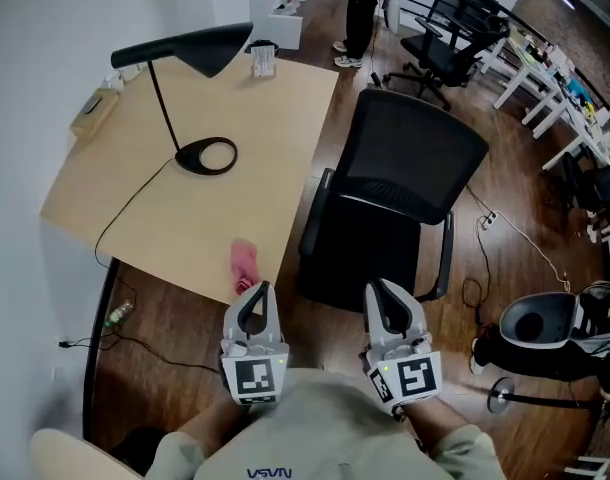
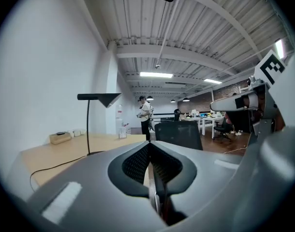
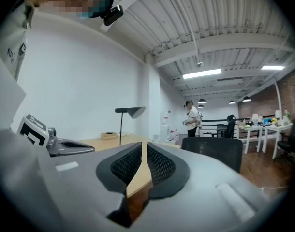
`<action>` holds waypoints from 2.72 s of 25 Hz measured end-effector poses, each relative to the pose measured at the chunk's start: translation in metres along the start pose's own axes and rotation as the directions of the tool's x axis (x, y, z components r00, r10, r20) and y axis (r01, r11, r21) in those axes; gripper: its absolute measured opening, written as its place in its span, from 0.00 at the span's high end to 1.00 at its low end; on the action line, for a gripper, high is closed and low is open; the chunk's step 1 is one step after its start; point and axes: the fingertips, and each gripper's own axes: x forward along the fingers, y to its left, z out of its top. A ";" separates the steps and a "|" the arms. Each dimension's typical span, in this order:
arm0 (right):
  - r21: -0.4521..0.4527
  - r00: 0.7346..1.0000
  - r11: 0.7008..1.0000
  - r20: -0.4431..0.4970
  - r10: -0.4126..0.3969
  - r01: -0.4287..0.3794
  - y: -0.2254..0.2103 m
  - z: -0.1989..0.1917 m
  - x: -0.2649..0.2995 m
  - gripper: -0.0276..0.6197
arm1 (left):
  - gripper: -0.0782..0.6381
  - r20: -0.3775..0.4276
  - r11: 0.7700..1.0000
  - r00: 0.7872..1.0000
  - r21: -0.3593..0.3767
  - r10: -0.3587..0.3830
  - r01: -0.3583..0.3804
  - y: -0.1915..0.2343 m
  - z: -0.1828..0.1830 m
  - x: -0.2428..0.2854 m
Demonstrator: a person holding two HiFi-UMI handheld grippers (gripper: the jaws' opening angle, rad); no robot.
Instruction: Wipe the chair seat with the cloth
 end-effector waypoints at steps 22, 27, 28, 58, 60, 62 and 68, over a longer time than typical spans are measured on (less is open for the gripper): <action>0.042 0.742 0.903 -0.554 0.376 -0.427 0.188 -0.228 0.208 0.71 | 0.88 -0.177 0.892 0.881 -0.034 0.439 -0.451 0.197 -0.080 -0.045; 0.051 0.698 0.911 -0.626 0.349 -0.409 0.190 -0.264 0.218 0.69 | 0.88 -0.205 0.902 0.885 -0.023 0.418 -0.432 0.190 -0.092 -0.037; 0.060 0.689 0.912 -0.636 0.348 -0.405 0.191 -0.269 0.218 0.69 | 0.88 -0.213 0.904 0.886 -0.021 0.413 -0.426 0.188 -0.095 -0.035; 0.126 0.858 0.990 -0.502 0.113 -0.056 0.046 -0.201 0.182 0.86 | 0.88 -0.236 0.992 0.967 -0.057 0.099 -0.115 0.107 -0.125 0.044; 0.128 0.878 0.992 -0.474 0.059 0.003 0.015 -0.191 0.173 0.86 | 0.88 -0.227 0.997 0.973 -0.047 0.047 -0.059 0.083 -0.119 0.057; 0.127 0.891 0.991 -0.454 0.015 0.049 -0.013 -0.185 0.165 0.86 | 0.88 -0.215 0.999 0.977 -0.037 -0.002 -0.007 0.058 -0.111 0.070; 0.157 0.900 0.980 -0.434 -0.042 0.122 -0.089 -0.190 0.156 0.86 | 0.88 -0.210 0.995 0.973 0.003 -0.092 0.095 -0.010 -0.097 0.121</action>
